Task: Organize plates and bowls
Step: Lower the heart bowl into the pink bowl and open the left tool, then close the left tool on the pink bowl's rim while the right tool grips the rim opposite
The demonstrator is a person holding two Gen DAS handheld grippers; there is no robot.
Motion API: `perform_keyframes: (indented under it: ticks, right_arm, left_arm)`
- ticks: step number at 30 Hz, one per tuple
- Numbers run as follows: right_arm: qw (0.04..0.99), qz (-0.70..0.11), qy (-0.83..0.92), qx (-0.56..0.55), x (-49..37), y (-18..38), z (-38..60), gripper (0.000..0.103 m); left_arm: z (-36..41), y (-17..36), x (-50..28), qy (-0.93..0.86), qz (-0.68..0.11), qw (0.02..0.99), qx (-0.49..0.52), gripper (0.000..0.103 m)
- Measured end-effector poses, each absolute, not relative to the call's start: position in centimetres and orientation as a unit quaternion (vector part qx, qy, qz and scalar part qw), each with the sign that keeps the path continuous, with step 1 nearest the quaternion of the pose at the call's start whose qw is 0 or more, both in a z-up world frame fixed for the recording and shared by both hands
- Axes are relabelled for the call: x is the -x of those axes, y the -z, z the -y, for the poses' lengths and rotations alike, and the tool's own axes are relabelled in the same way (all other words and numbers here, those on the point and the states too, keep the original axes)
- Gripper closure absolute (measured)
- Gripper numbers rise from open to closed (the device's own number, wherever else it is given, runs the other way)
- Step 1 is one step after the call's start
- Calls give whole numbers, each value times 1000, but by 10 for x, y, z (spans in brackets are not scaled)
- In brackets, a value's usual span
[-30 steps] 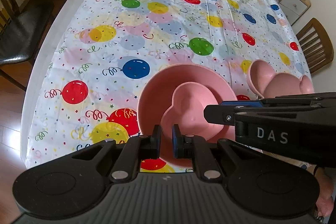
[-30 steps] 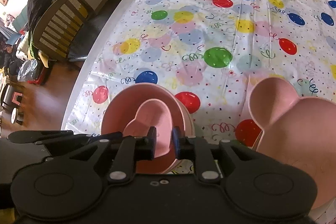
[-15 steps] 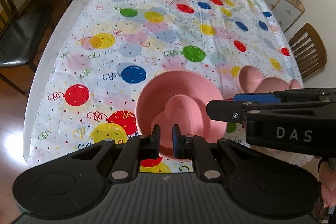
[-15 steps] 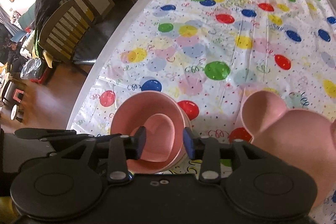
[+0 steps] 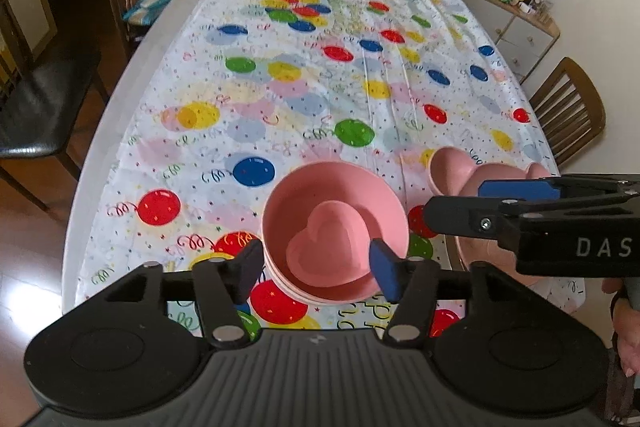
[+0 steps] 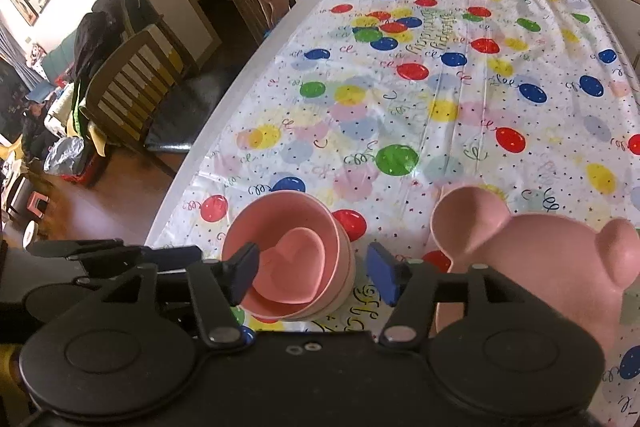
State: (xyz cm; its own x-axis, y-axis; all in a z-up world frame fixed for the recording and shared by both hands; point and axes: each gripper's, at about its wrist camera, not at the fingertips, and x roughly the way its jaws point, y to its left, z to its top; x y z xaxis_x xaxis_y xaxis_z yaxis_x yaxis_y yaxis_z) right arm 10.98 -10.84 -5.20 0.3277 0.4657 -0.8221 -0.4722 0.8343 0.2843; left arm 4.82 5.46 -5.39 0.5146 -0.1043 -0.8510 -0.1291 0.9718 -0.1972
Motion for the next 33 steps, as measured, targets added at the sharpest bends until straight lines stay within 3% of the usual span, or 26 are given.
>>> perform_keyframes:
  ticks: [8, 12, 23, 33]
  right_arm:
    - [832, -475, -287, -4, -99, 44, 114, 17]
    - [841, -470, -270, -16, -97, 47, 117, 5]
    - [828, -519, -210, -27, -115, 96, 109, 7]
    - [811, -552, -194, -22, -128, 131, 98, 22]
  left_arm:
    - [-57, 48, -38, -6, -478, 871, 111, 34]
    - [-59, 50, -35, -10, -470, 875, 112, 24]
    - [-66, 85, -45, -31, -482, 864, 140, 24]
    - [-69, 117, -59, -46, -501, 850, 156, 24]
